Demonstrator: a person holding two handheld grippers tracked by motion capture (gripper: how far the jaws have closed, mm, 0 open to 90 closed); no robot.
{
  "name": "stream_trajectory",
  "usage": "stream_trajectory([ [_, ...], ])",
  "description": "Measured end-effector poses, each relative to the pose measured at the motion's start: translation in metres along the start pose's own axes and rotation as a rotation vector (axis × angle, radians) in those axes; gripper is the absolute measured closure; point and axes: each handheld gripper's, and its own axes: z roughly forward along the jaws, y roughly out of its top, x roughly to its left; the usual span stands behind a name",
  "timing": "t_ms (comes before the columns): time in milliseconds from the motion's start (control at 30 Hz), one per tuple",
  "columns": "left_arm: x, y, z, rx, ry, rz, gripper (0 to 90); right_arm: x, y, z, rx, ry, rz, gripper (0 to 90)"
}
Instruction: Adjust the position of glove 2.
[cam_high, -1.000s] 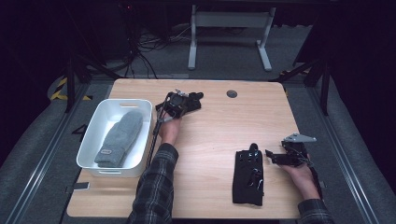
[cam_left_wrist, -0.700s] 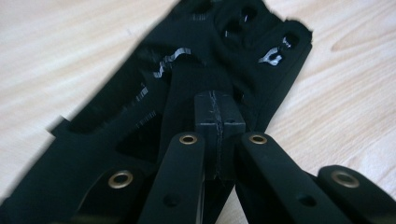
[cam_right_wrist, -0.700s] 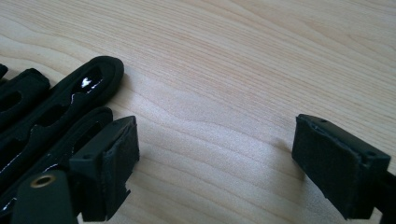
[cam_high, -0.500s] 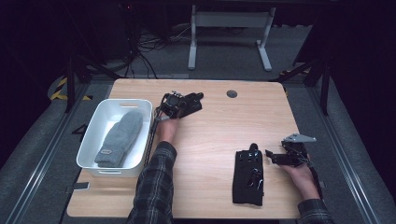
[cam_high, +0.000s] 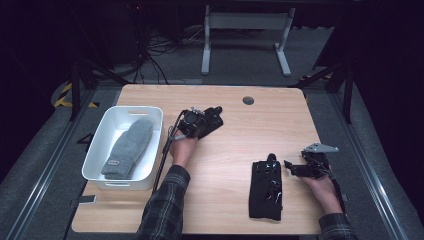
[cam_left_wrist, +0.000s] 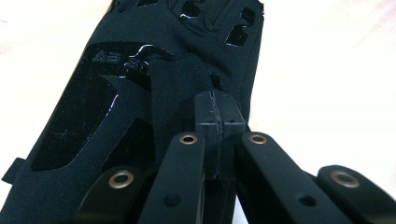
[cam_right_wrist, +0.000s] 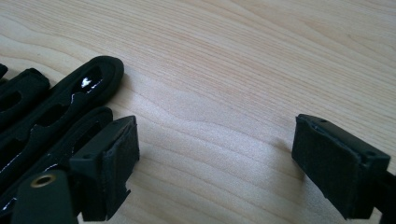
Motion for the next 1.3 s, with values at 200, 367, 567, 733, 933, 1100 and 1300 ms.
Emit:
stream_trajectory([
  [200, -0.020, -0.011, -0.005, -0.003, -0.048, 0.023, 90.0, 0.000, 0.000, 0.000, 0.000, 0.000, 0.000, 15.3],
  [367, -0.042, -0.023, -0.010, -0.007, -0.090, 0.050, 90.0, 0.000, 0.000, 0.000, 0.000, 0.000, 0.000, 15.3],
  [567, -0.067, -0.034, -0.014, -0.001, -0.136, 0.081, 90.0, 0.000, 0.000, 0.000, 0.000, 0.000, 0.001, 15.3],
  [733, -0.083, -0.039, -0.017, -0.002, -0.158, 0.109, 90.0, 0.000, 0.000, 0.000, 0.000, 0.000, 0.000, 15.3],
  [933, -0.072, -0.026, -0.034, -0.044, -0.133, 0.111, 90.0, 0.000, 0.000, 0.000, 0.000, 0.000, 0.000, 15.3],
  [1100, -0.046, -0.014, -0.040, -0.045, -0.071, 0.091, 90.0, 0.000, 0.000, 0.000, 0.000, 0.000, 0.000, 15.4],
  [1300, -0.032, -0.018, -0.021, 0.031, -0.073, 0.091, 90.0, 0.000, 0.000, 0.000, 0.000, 0.000, 0.000, 15.4],
])
